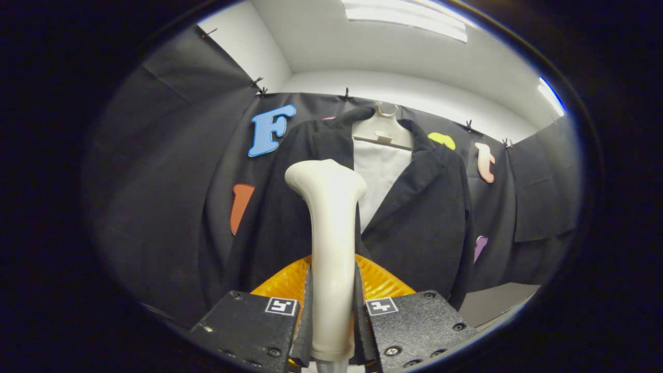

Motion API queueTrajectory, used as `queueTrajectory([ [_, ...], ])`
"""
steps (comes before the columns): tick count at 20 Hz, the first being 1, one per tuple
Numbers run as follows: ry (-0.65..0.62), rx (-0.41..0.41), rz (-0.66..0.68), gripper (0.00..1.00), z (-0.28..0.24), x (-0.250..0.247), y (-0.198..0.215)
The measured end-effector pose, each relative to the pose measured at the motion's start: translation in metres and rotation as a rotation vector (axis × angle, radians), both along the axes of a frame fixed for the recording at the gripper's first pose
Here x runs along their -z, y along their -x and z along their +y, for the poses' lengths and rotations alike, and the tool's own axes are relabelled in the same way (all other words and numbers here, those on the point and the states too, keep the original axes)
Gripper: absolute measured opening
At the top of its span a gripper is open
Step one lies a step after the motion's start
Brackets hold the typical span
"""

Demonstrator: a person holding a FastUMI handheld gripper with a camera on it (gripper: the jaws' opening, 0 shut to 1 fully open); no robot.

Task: Iron the clothes twice with a garment steamer, once on the left side and once on the right side.

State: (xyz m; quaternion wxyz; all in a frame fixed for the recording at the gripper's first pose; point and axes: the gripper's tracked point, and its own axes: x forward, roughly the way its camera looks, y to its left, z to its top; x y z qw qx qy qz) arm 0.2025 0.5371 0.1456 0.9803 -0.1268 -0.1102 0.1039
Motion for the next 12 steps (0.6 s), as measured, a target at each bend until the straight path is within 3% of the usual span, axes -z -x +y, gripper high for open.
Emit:
queueTrajectory([
  [12, 0.044, -0.024, 0.109, 0.35, -0.008, 0.058, 0.018],
])
